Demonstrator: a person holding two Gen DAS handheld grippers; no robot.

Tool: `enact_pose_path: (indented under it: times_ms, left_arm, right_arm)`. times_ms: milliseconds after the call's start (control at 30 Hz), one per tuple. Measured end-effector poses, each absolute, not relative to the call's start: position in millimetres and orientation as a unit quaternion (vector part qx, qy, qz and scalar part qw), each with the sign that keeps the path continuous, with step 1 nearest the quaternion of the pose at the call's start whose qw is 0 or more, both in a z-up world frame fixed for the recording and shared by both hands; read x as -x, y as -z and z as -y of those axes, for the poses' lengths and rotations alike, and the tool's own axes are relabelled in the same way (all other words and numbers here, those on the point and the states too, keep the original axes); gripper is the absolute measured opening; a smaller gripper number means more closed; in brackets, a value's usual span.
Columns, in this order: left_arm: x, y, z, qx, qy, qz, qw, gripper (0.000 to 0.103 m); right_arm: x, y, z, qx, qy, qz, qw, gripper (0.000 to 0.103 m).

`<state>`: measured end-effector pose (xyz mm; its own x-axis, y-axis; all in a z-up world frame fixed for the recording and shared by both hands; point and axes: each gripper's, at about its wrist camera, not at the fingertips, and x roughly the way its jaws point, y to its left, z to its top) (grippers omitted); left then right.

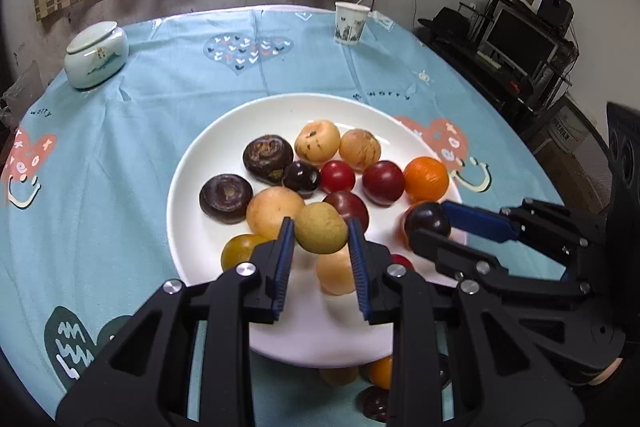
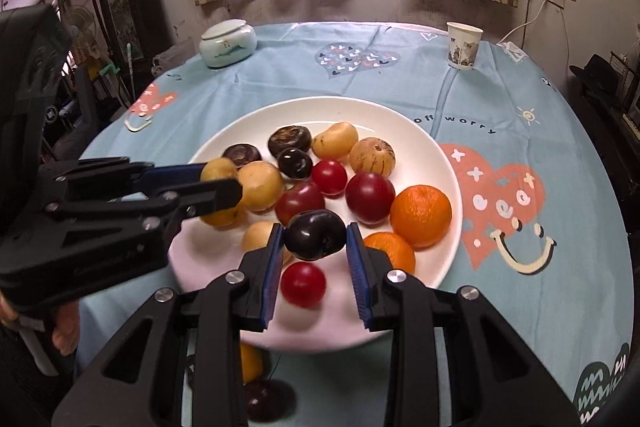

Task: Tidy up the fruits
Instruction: 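Carry the plum and tan fruit onto the plate and open both grippers, then move both open grippers back over the remaining fruits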

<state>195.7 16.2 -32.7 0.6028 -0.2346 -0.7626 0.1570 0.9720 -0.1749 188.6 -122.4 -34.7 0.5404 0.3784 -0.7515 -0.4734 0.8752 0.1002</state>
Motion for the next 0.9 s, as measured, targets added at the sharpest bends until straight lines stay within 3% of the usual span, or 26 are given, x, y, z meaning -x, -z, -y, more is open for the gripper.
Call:
enact_pose_path:
  times_ms: [200, 233, 267, 300, 400, 500, 600, 900]
  left_arm:
    - [-206, 46, -16, 0.045, 0.105, -0.447, 0.887, 0.028]
    - [-207, 46, -17, 0.048, 0.105, -0.448, 0.887, 0.028]
    - [-207, 46, -17, 0.050, 0.105, -0.449, 0.886, 0.028]
    - [-207, 45, -18, 0.050, 0.103, -0.448, 0.887, 0.035]
    - [-201, 35, -20, 0.044, 0.087, -0.430, 0.898, 0.067]
    - [-189, 21, -26, 0.052, 0.089, -0.417, 0.903, 0.076]
    - [-163, 5, -31, 0.050, 0.080, -0.395, 0.914, 0.091]
    - [-67, 29, -30, 0.031, 0.055, -0.406, 0.911, 0.096]
  right_arm:
    - [-201, 44, 122, 0.061, -0.235, -0.420, 0.875, 0.033]
    - [-202, 44, 123, 0.061, -0.232, -0.419, 0.876, 0.036]
    - [-203, 43, 124, 0.061, -0.227, -0.415, 0.879, 0.047]
    - [-202, 40, 126, 0.059, -0.222, -0.407, 0.884, 0.055]
    - [-198, 29, 132, 0.056, -0.213, -0.390, 0.894, 0.058]
    - [-188, 16, 139, 0.054, -0.210, -0.383, 0.898, 0.059]
    - [-169, 5, 144, 0.070, -0.205, -0.373, 0.902, 0.064]
    - [-86, 17, 171, 0.061, -0.222, -0.390, 0.892, 0.064]
